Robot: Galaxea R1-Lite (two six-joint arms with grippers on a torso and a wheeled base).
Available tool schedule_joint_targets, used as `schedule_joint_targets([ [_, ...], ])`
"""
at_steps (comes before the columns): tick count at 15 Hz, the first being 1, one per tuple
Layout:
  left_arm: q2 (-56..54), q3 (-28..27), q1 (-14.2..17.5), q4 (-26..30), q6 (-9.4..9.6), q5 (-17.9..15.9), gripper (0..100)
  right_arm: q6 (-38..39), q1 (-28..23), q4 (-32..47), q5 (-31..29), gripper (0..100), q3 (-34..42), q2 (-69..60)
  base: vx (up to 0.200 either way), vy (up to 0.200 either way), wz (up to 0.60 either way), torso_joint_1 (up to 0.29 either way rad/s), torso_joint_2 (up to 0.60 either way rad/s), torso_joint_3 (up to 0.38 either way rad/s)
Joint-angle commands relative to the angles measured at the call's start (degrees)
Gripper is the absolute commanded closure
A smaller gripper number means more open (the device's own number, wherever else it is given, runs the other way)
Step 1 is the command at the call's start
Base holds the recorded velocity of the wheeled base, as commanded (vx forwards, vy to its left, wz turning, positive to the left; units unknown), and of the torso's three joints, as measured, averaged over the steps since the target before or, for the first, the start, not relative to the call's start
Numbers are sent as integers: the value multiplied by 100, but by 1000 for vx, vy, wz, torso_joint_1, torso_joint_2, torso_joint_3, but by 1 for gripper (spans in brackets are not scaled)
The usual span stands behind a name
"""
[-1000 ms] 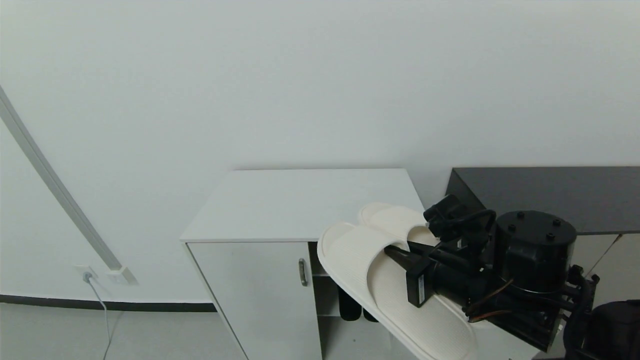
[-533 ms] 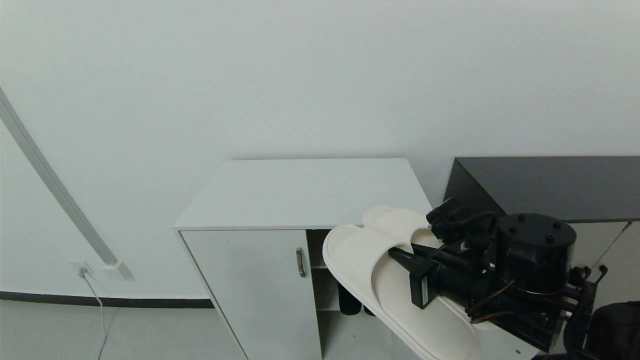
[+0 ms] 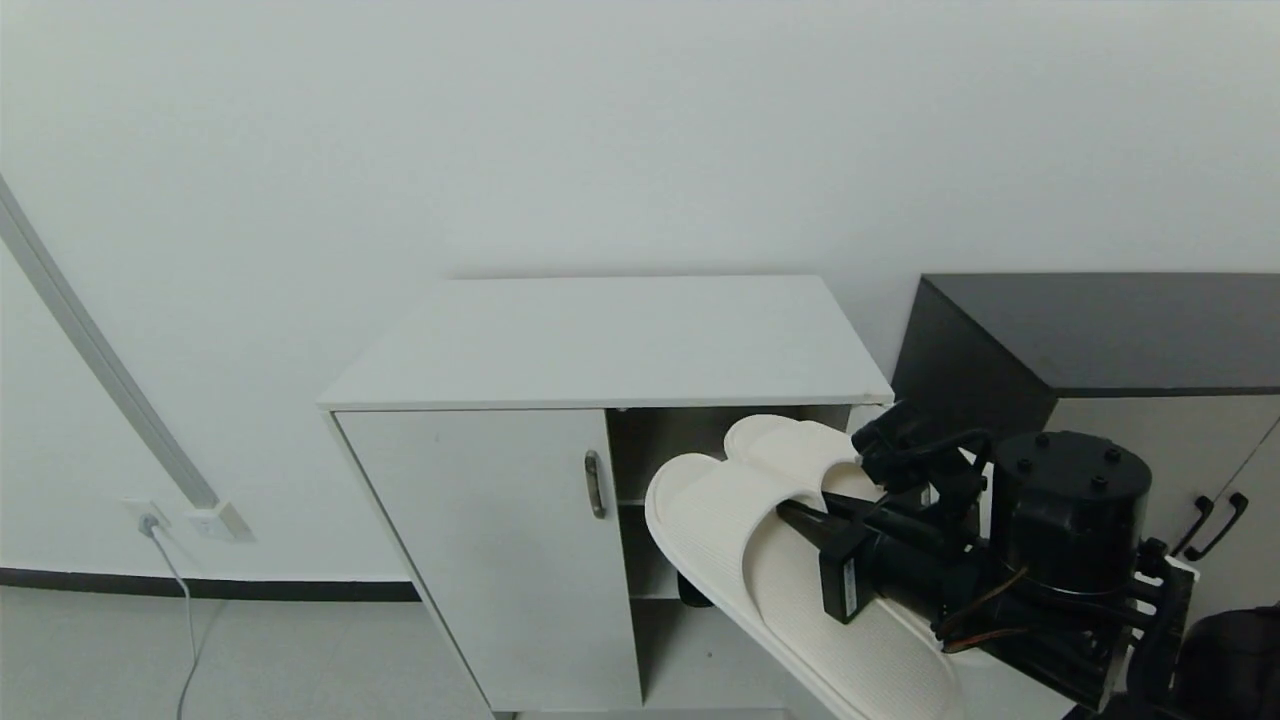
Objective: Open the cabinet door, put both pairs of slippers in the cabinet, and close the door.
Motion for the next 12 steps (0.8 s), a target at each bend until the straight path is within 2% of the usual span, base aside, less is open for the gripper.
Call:
schedule_joint_targets([
  [1,7,0,1,0,1,-1,100,-30,3,-13,-1,100,-10,69,0,0,0,-212,544,330],
  [12,7,0,1,0,1,-1,100,-56,3,-241,-27,100,25,272,0,0,0,-176,502,327],
])
